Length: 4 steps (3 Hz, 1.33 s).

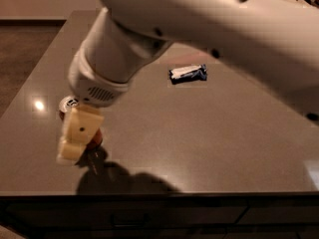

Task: Pick coke can

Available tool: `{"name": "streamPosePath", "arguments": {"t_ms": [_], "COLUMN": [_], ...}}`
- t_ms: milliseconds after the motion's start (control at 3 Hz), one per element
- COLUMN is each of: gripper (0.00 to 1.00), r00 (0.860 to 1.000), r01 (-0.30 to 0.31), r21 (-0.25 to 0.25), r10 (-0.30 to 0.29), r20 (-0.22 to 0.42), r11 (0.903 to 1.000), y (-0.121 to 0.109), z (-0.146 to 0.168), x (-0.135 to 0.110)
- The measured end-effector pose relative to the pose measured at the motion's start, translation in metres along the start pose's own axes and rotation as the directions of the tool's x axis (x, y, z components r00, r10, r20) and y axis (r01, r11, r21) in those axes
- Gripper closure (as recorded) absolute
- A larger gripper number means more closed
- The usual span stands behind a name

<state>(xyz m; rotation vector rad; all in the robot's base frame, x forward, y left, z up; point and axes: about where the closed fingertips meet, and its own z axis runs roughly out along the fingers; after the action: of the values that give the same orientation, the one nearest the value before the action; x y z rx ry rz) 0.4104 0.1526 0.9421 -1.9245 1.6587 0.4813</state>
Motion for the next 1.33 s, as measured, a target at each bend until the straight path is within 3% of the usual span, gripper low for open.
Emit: {"name": "streamPosePath", "arguments": {"t_ms": [667, 1333], "gripper": [0.0, 0.0], "r00": [0.999, 0.999], "r01": [0.032, 0.028], "r21": [-0.034, -0.031], "r10": [-0.031, -0.027], "r20": [0.02, 0.018], "r11": [0.9989, 0.9991], "y": [0.004, -0.015], "z": [0.04, 0.051], "x": [-0.038, -0.028]}}
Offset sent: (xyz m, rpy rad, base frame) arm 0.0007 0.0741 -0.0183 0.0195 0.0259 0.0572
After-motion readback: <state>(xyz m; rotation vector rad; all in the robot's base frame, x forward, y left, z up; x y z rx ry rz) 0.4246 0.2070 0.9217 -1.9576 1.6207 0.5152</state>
